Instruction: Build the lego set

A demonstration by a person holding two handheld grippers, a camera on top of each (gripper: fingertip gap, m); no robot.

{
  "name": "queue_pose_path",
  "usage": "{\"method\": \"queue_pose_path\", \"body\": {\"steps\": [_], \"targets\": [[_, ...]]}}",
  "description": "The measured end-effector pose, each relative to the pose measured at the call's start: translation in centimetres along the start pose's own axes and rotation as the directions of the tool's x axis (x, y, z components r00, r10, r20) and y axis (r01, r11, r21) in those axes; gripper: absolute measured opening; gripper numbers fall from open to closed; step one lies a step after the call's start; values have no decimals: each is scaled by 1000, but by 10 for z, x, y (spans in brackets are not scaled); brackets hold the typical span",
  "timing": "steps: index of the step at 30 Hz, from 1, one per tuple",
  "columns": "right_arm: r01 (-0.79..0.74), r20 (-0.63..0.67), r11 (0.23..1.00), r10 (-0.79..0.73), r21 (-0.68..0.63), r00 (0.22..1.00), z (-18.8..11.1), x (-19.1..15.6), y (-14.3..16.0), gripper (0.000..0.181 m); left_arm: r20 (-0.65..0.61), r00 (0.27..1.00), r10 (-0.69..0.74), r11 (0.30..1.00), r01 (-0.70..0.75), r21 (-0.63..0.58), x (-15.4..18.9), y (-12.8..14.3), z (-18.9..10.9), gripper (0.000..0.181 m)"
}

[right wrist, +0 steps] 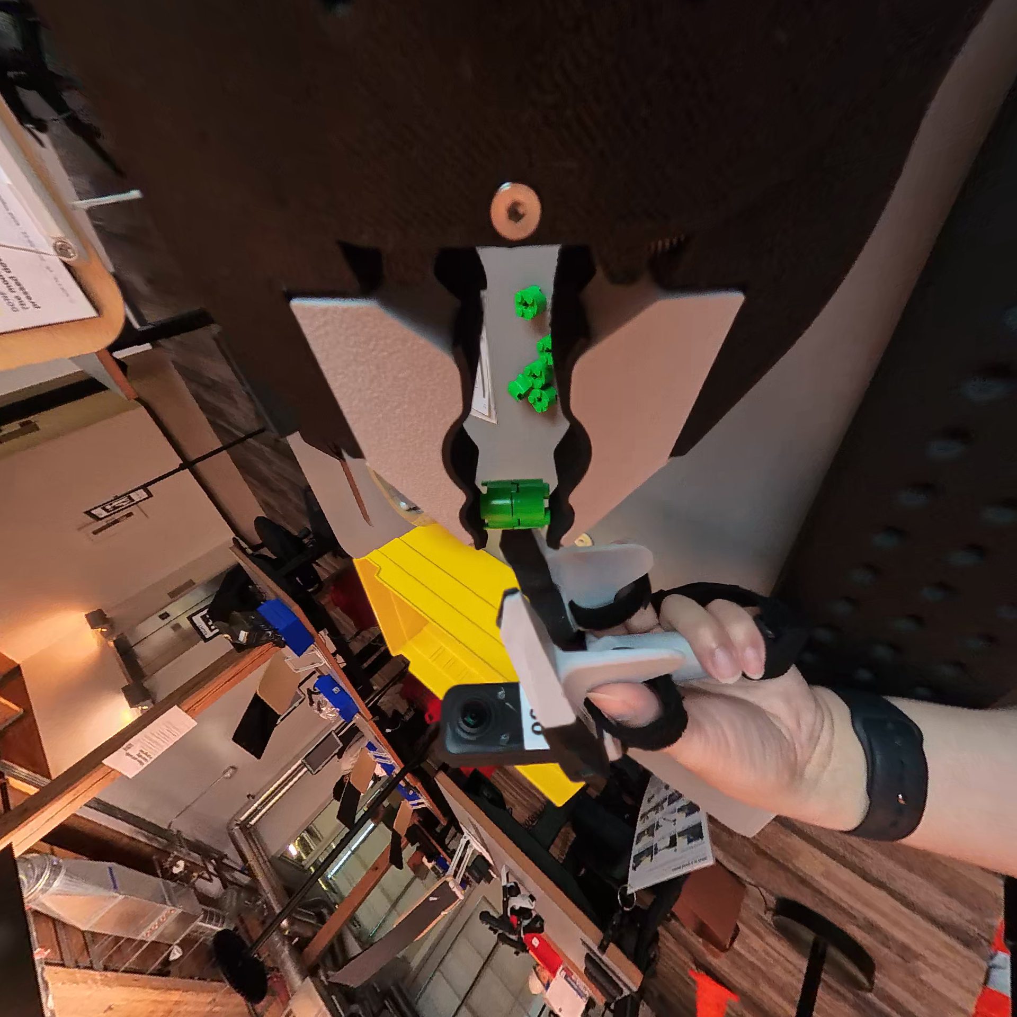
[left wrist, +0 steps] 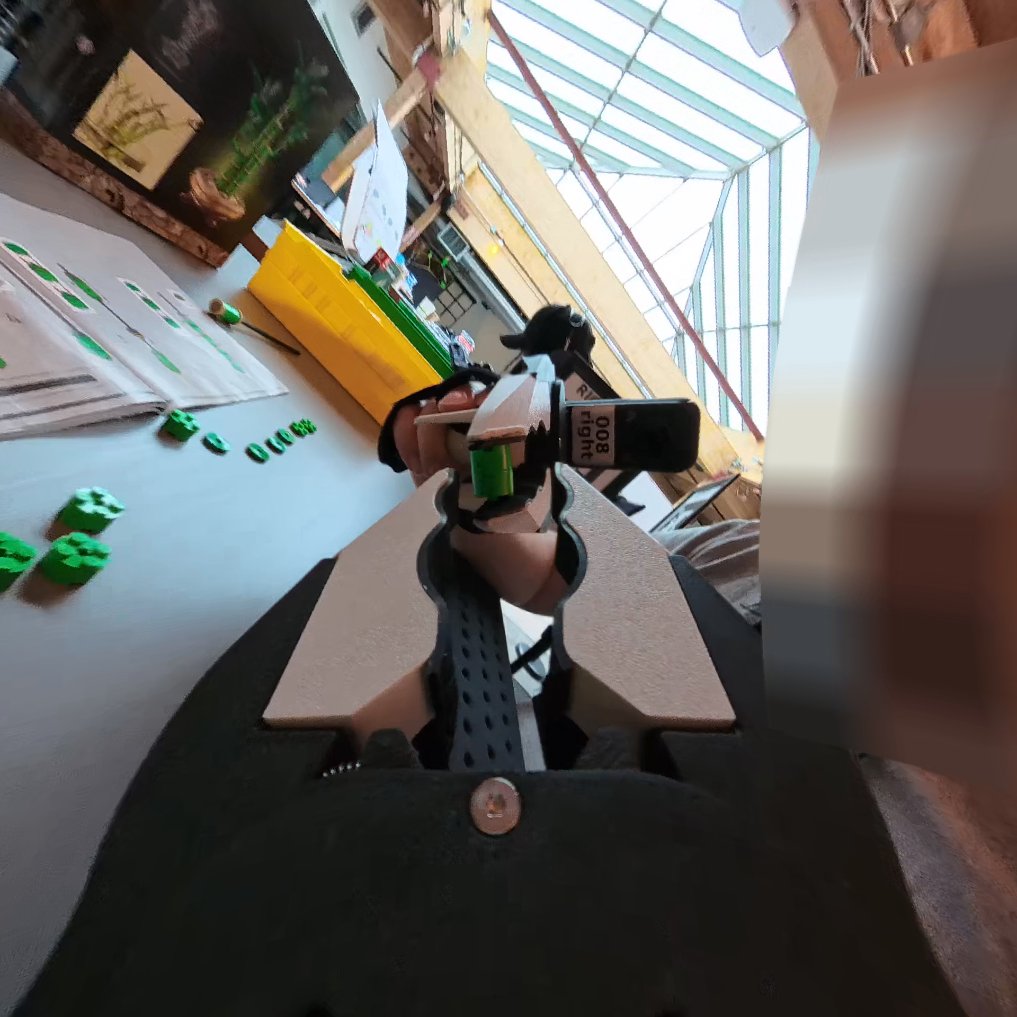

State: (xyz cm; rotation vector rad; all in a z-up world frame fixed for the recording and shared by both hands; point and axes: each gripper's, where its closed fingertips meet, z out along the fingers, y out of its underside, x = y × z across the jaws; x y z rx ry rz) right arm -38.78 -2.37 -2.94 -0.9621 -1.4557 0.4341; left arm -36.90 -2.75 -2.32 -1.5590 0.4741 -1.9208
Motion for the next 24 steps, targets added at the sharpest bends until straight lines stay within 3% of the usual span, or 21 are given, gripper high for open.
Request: {"method": "queue_pose_path", "body": {"steps": [4,14,21,24], "targets": [[-8,16,1000,8,4,1000,-2,0,0,22,26,1000,9,999,-10,38,-3,-7,-7,30],[30,33,999,-29,-27,999,1,-6,2,21,15,1000,4,1000,-5,3,-2,0,-2,28],[70,41,997,-68,-43,997,6,-12,1,22,10,1000,3,997,-3,-77,-2,14,6,29],[9,43,999,-8,-39,999,8,-10,0,22,17,1000,20,996,-18,-92,-3,17,7,13]]}}
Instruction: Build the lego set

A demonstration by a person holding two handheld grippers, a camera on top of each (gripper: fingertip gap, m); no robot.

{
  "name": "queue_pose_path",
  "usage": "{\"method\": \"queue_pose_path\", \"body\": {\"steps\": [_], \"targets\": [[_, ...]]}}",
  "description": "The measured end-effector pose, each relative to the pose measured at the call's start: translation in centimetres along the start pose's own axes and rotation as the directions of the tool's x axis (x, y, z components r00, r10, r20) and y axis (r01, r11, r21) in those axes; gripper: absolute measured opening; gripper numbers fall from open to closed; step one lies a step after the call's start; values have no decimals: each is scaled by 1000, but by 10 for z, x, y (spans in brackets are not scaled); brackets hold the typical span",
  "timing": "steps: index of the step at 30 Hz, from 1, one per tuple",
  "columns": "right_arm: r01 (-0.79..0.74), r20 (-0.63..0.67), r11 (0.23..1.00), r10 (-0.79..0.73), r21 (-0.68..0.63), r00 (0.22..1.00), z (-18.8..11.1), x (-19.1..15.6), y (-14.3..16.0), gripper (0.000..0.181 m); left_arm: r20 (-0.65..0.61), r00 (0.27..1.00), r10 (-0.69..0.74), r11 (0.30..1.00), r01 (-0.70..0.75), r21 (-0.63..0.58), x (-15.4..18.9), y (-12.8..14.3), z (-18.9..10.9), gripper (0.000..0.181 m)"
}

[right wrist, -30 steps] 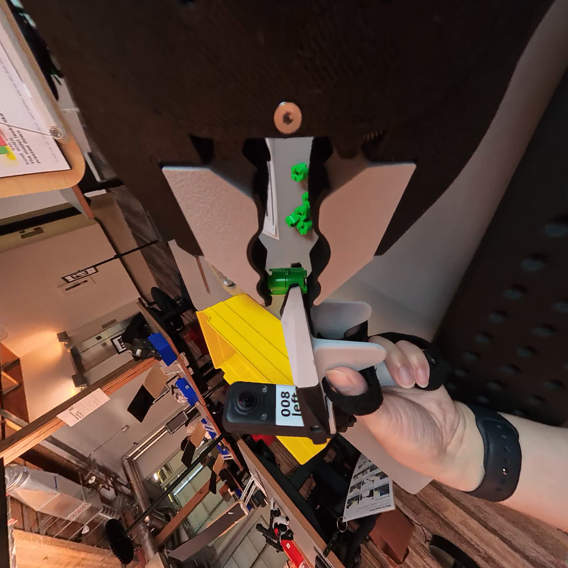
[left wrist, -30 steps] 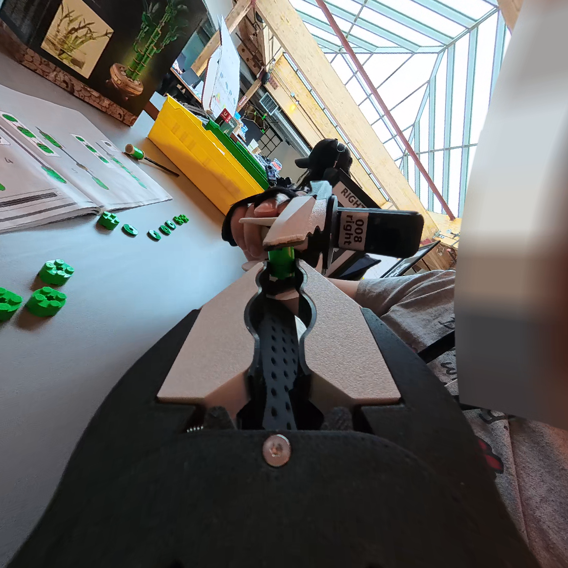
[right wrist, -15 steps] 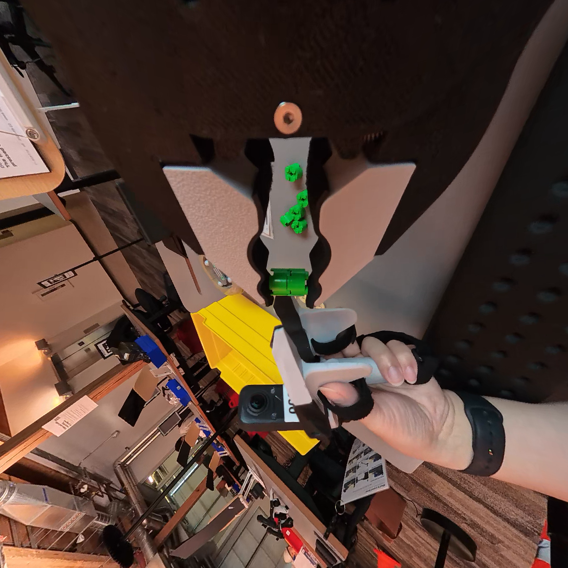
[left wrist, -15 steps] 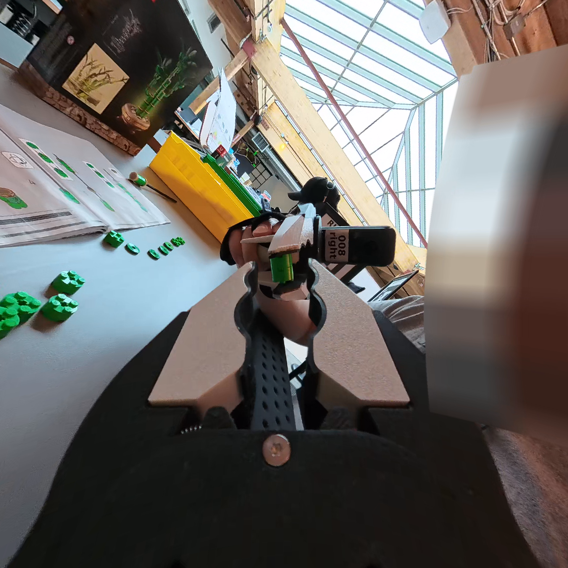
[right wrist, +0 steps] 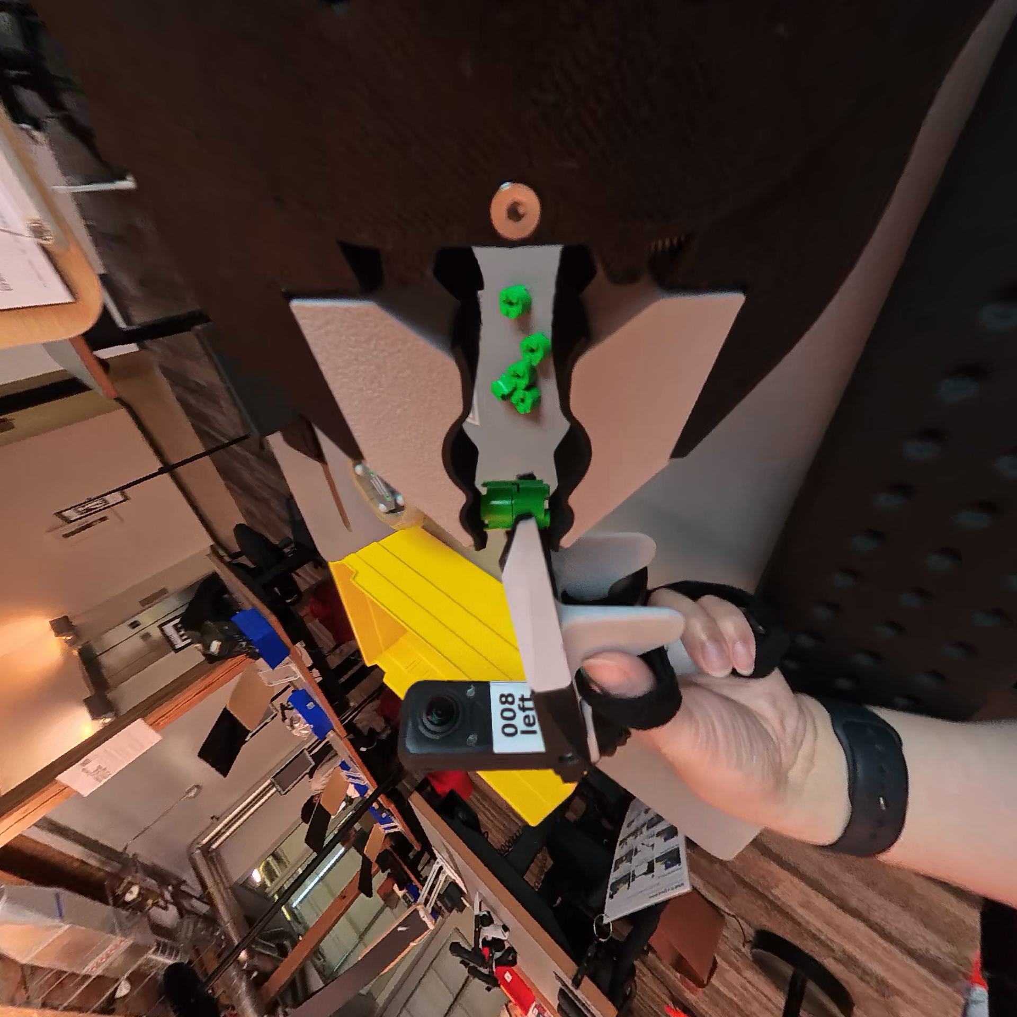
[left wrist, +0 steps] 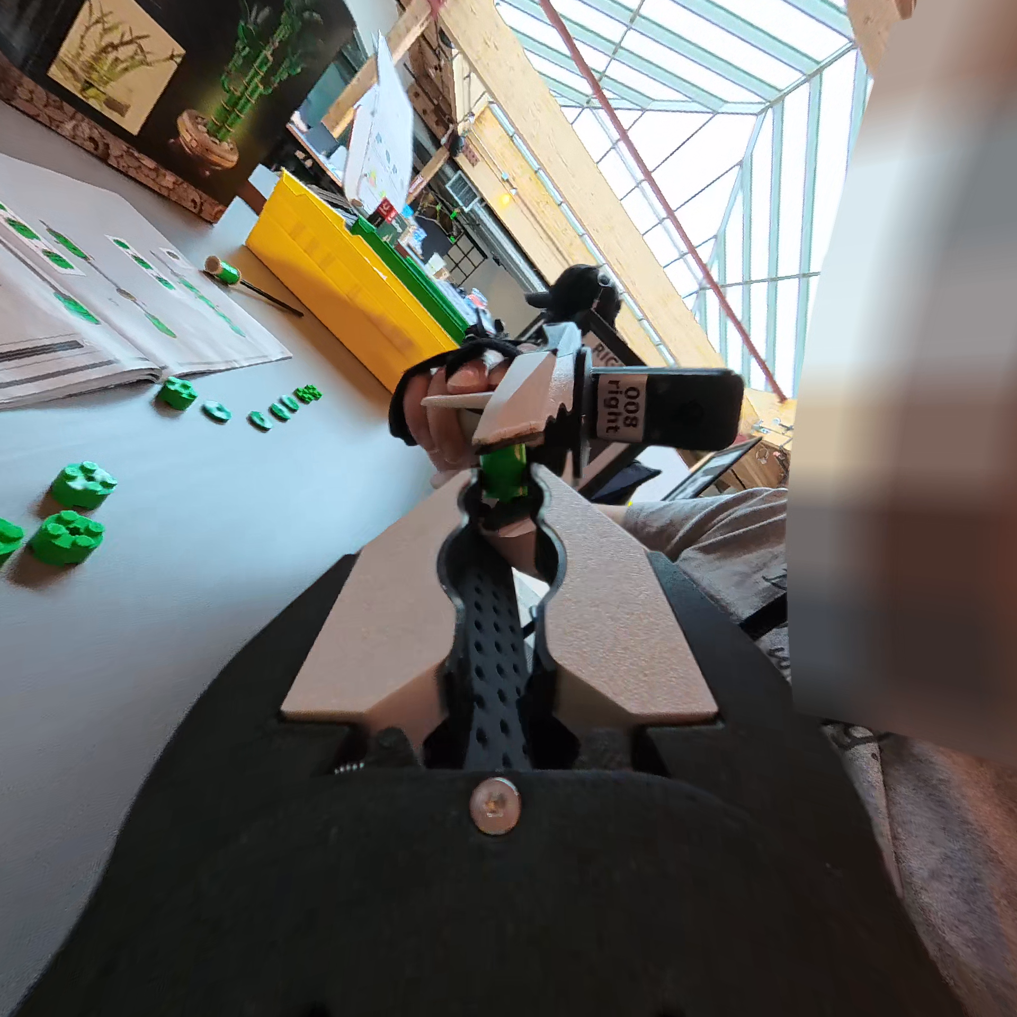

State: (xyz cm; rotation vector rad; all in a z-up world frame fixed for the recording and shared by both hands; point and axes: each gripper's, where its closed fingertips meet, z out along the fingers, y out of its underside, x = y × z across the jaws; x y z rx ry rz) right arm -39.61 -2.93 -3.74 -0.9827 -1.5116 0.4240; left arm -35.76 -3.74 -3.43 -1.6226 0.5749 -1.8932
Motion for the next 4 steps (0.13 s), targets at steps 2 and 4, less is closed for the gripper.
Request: {"method": "queue_pose_path", "body": {"steps": [2,4], "targets": [[-11,1,999,11,31,1000,0,0,-3,22,-12,1000,-7,1000,7,3,1,-1,-1,13],[5,-8,999,-5,49,1000,-2,0,-5,25,-33,999,-15,1000,16,14,4,-2,-2,13]]}}
